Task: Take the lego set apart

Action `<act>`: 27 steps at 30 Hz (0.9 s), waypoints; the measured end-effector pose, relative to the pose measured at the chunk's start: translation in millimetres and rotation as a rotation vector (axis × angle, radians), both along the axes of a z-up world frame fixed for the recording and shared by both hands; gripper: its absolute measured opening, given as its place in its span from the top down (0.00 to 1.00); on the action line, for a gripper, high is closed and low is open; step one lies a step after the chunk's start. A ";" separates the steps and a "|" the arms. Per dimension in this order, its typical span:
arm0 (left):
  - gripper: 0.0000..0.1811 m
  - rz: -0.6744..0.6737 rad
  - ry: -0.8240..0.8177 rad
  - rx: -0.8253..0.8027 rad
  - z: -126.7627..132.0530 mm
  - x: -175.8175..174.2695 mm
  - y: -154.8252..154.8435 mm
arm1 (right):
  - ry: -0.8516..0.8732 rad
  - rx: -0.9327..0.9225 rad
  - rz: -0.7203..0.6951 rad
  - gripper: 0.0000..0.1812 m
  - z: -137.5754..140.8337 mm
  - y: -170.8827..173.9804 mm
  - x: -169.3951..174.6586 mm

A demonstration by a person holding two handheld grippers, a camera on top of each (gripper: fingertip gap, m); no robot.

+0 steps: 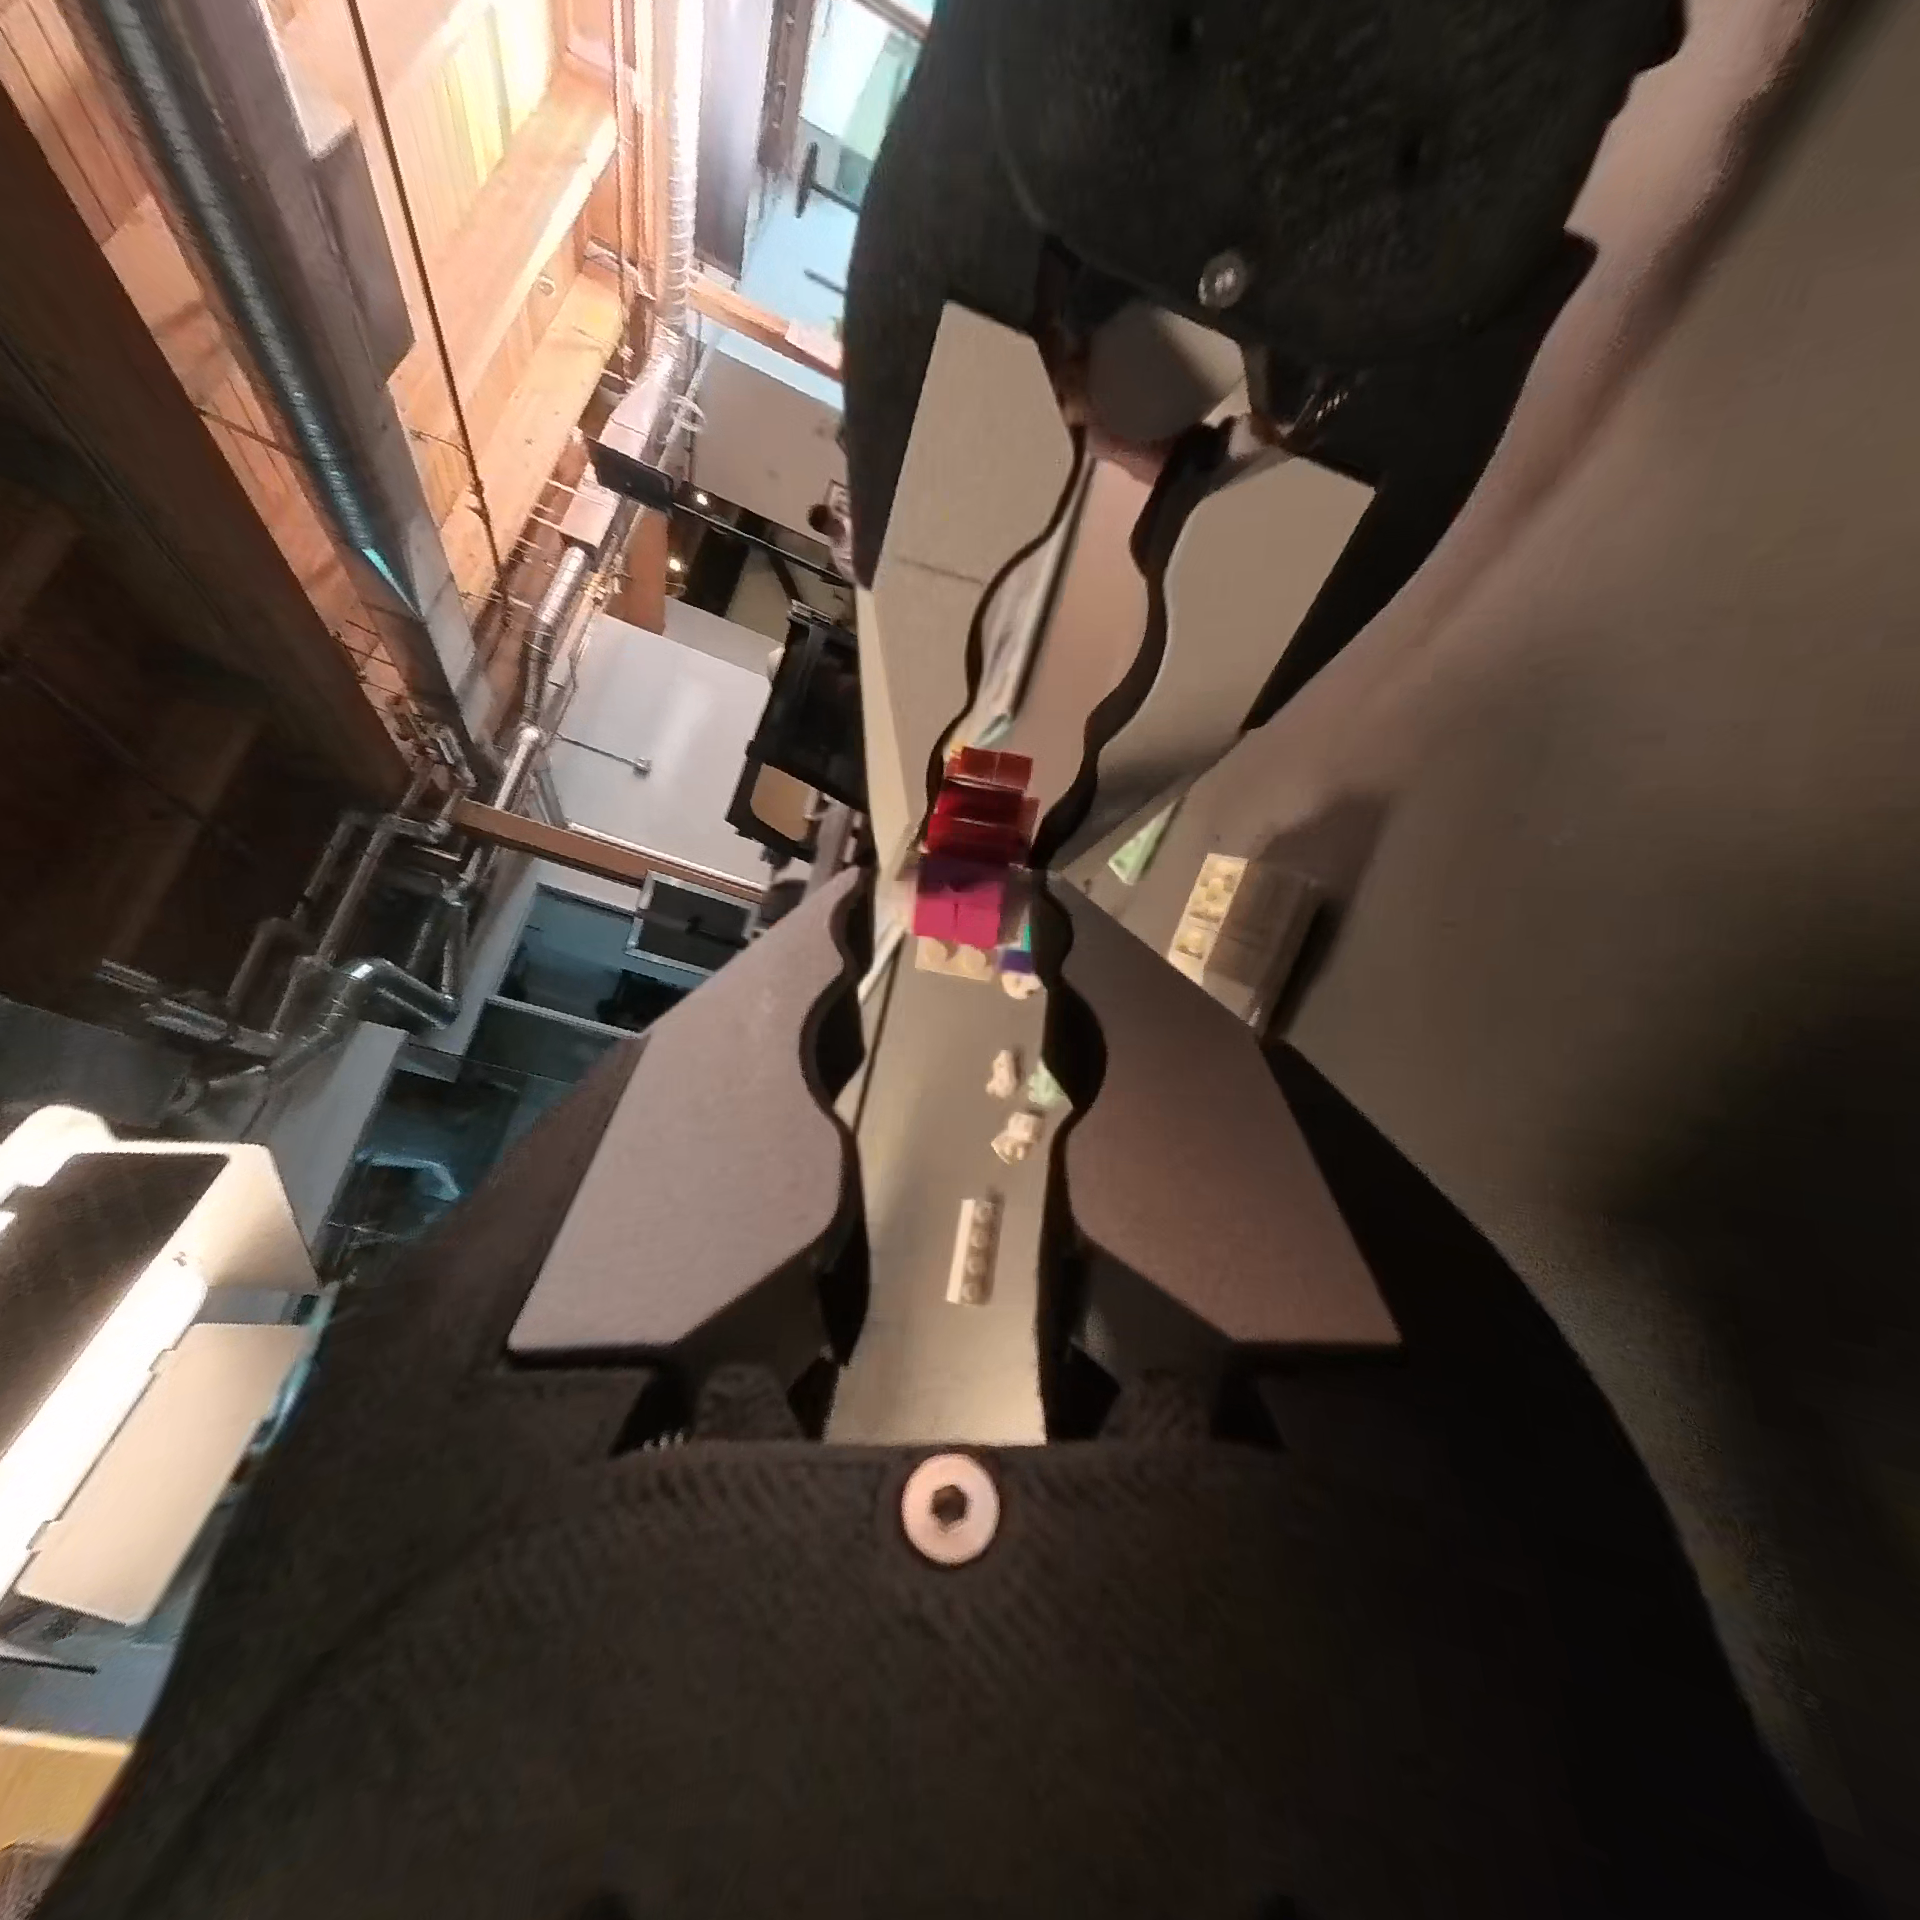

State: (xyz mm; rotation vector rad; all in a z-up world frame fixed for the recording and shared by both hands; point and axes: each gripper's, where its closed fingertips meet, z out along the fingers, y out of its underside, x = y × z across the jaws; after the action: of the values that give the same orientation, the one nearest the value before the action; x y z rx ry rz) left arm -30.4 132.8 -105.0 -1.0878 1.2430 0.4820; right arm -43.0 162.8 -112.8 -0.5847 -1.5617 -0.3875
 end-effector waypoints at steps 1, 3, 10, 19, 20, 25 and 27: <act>0.84 -0.006 -0.001 0.024 3.6 0.8 -2.1 | -0.003 -0.001 -0.007 0.87 -0.3 1.4 0.9; 0.85 -0.019 0.009 0.048 6.5 2.4 -5.9 | -0.011 0.003 -0.012 0.87 -1.6 2.7 1.9; 0.95 -0.010 0.053 -0.009 -5.2 3.5 -5.5 | -0.036 0.052 -0.020 0.87 -1.3 1.7 1.7; 0.86 0.017 0.053 -0.077 -13.9 -1.3 -1.1 | -0.079 0.115 -0.020 0.87 -3.6 0.1 0.7; 0.87 0.013 0.049 -0.080 -14.1 -0.5 -1.9 | -0.083 0.121 -0.021 0.87 -3.3 -0.1 0.7; 0.91 0.034 0.074 -0.086 -17.3 -2.7 -0.4 | -0.129 0.163 -0.016 0.87 -7.4 -2.2 0.9; 0.91 0.062 0.109 -0.116 -23.1 -6.9 3.3 | -0.146 0.155 0.005 0.87 -11.2 -5.4 0.5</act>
State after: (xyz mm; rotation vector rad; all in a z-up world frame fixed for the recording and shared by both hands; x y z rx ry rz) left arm -37.3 136.1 -128.1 -1.2144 1.3490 0.5273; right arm -42.5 157.4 -124.0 -0.4400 -1.6550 -0.5528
